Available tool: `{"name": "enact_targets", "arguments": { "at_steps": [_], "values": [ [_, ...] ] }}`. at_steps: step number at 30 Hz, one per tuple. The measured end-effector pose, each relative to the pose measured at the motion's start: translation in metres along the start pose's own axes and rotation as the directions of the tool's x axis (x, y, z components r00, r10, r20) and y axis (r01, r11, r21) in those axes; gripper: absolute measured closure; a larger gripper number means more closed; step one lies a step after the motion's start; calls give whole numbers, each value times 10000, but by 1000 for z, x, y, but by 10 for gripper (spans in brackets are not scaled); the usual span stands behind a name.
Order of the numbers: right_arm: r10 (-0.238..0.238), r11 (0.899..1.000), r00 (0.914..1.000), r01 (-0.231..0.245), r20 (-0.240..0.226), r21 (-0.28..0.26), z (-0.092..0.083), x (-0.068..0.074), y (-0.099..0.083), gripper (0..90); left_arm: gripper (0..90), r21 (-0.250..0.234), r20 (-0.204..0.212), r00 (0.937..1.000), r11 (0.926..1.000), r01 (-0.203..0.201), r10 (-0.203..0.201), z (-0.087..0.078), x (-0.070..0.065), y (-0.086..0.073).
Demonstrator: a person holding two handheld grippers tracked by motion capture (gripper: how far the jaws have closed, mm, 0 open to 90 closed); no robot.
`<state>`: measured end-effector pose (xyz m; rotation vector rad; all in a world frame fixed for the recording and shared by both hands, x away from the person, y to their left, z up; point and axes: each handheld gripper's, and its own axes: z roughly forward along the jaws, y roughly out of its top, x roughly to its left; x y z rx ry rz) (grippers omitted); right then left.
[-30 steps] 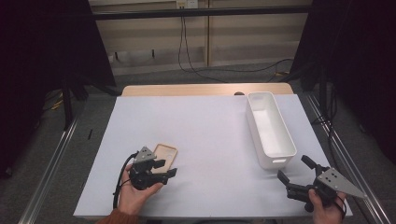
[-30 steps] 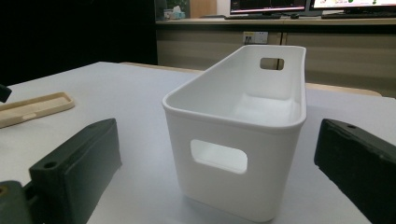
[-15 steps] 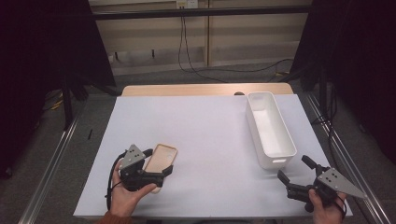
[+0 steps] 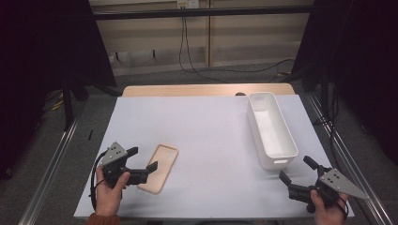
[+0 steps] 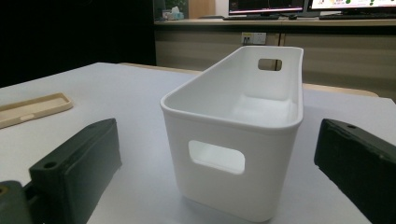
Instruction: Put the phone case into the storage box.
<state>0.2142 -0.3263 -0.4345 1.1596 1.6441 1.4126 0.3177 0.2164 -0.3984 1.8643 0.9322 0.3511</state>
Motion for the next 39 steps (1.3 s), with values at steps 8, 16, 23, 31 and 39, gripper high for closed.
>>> {"name": "enact_targets", "arguments": {
  "at_steps": [8,16,23,31,39],
  "values": [
    [-8,10000,10000,8,-52,9,1,1,0,0,58,534,-208,9995,9983,244,-233,0,13,-2],
    [-1,10000,10000,1,-96,24,3,1,0,0,50,1160,-236,9991,9925,390,-365,9,19,1],
    [-14,10000,9999,14,-100,54,4,1,0,0,49,1825,-386,9977,9812,623,-562,19,27,1],
    [-26,10000,9999,27,-132,55,4,0,0,0,70,2417,-346,9980,9685,606,-538,30,30,3],
    [-50,10000,9999,50,-152,39,4,0,0,1,119,3005,-442,9980,9521,562,-450,33,31,3]
  ]
}}
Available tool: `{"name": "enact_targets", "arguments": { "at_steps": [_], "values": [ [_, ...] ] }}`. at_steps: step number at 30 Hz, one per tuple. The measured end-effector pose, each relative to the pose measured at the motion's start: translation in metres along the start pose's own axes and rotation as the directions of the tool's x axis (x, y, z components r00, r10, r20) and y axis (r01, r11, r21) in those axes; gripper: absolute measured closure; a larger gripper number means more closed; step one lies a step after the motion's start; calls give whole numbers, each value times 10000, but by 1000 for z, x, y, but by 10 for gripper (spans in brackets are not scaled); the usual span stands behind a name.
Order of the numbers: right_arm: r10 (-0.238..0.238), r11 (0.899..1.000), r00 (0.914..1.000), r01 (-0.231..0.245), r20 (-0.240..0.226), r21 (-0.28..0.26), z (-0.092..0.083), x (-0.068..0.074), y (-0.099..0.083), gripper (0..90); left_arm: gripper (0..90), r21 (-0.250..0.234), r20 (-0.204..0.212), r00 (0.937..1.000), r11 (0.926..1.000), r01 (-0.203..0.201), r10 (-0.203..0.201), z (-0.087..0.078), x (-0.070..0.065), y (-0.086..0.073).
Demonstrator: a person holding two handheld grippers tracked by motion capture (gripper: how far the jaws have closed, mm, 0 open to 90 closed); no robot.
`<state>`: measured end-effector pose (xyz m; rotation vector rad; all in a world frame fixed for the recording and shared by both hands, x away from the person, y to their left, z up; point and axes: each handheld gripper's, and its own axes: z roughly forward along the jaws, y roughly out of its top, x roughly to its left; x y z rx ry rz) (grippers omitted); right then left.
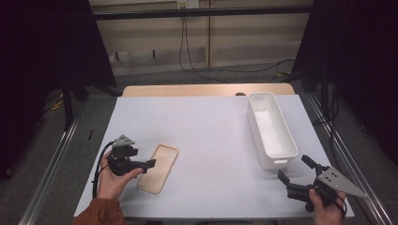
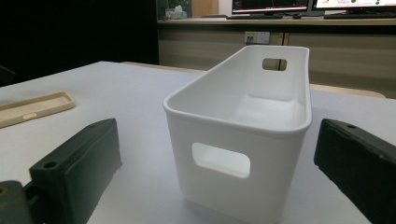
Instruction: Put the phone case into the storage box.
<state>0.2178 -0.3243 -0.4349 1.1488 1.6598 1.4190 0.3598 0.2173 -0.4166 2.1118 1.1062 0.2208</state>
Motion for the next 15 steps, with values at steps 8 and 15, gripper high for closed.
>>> {"name": "enact_targets", "arguments": {
  "at_steps": [8,15],
  "values": [
    [4,10000,10000,-4,4,13,0,0,0,1,162,540,82,10000,9985,9,-13,5,2,0],
    [28,10000,10000,-28,6,12,0,0,0,1,219,841,93,10000,9964,-45,37,9,1,3]
  ]
}}
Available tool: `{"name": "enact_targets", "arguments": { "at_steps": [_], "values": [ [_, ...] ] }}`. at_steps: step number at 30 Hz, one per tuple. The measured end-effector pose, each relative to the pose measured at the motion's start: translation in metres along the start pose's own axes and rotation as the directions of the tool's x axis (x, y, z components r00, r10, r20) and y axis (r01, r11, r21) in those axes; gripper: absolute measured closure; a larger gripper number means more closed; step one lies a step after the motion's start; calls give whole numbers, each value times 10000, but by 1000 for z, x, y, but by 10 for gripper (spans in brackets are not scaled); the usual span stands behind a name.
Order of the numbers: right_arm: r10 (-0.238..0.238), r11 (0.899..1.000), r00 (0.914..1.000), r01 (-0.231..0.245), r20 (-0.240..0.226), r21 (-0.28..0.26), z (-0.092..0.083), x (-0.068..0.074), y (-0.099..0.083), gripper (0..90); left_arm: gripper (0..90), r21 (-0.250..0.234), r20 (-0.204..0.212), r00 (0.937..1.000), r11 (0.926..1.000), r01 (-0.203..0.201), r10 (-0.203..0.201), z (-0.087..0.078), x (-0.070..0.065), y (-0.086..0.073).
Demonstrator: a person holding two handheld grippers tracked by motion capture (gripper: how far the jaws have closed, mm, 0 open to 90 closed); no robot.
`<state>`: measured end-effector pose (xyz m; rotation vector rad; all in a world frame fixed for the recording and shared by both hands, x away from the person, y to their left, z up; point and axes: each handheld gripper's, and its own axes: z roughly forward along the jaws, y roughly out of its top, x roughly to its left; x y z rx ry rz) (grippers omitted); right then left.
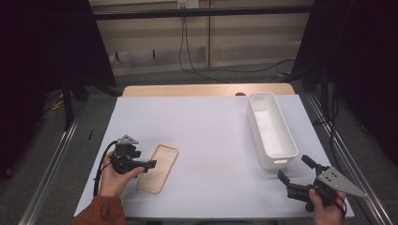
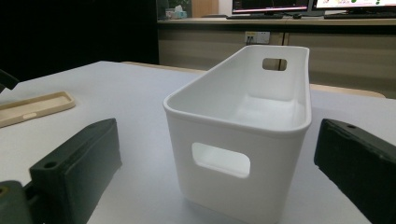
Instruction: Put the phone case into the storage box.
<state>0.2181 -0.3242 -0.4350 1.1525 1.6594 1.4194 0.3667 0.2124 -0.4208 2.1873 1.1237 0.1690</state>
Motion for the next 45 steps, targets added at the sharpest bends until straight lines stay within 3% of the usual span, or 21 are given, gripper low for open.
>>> {"name": "enact_targets", "arguments": {
  "at_steps": [13,20,26,33,45],
  "values": [
    [-34,10000,10000,34,-3,-3,-1,0,0,1,355,780,-35,9999,9969,-126,129,8,-1,0],
    [-26,10000,10000,26,-12,-2,-1,0,0,1,454,1519,63,9990,9874,-447,442,16,-5,-2],
    [-20,10000,10000,20,-8,-16,-1,0,0,1,511,1513,-71,9995,9881,-278,293,16,-3,-2],
    [-15,10000,10000,15,-12,25,0,1,0,1,581,1563,-412,9984,9872,-314,383,16,-5,-1],
    [-45,10000,10000,46,-23,55,0,1,0,1,672,1426,-560,9983,9895,237,-158,16,-3,-2]
  ]
}}
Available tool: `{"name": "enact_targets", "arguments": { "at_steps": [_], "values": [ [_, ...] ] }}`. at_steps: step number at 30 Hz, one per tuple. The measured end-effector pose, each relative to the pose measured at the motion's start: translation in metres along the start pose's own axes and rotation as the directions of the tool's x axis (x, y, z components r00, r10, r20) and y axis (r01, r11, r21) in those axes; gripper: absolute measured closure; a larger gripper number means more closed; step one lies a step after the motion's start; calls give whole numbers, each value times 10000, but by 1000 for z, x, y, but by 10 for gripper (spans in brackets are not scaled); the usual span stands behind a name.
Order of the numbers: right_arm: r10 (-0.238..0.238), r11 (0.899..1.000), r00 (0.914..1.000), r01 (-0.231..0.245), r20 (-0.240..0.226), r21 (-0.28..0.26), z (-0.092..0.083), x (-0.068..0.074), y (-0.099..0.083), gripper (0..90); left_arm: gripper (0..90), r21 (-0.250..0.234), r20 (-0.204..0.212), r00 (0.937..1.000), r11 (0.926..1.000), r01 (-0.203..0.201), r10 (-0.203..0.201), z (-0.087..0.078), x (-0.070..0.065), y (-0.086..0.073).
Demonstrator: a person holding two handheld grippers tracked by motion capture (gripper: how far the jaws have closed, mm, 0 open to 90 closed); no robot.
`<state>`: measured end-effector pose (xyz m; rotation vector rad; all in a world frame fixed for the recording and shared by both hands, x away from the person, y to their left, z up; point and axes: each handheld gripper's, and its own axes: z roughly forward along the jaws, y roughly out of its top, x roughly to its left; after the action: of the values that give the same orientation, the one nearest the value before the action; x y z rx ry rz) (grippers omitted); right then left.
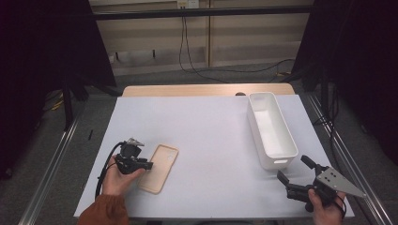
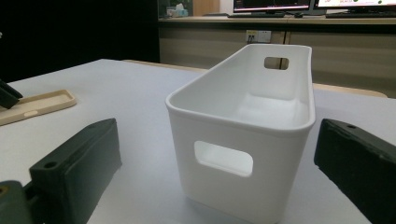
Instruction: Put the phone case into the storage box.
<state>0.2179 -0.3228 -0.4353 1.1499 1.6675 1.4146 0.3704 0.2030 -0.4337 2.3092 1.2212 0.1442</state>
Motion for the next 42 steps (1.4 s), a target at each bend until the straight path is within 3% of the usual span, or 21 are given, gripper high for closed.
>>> {"name": "enact_targets", "arguments": {
  "at_steps": [2,19,23,32,40,42],
  "values": [
    [2,10000,10000,-2,-7,-1,0,0,0,1,748,34,212,9997,9999,95,-96,0,1,0],
    [-10,10000,10000,10,-12,-5,0,0,0,1,821,44,176,9977,9978,657,-657,0,4,0],
    [7,10000,10000,-7,-16,-16,0,0,0,1,843,30,1,9985,9985,544,-544,0,3,0],
    [-2,10000,10000,2,-23,-18,0,0,0,1,862,-238,-71,9969,9966,784,-786,1,1,-2],
    [1,10000,10000,-1,-65,-2,0,1,0,1,876,-523,-402,9975,9971,554,-576,1,-3,-4],
    [-3,10000,10000,3,-65,3,0,0,0,1,877,-572,-330,9968,9958,712,-731,1,-3,-5]
  ]
}}
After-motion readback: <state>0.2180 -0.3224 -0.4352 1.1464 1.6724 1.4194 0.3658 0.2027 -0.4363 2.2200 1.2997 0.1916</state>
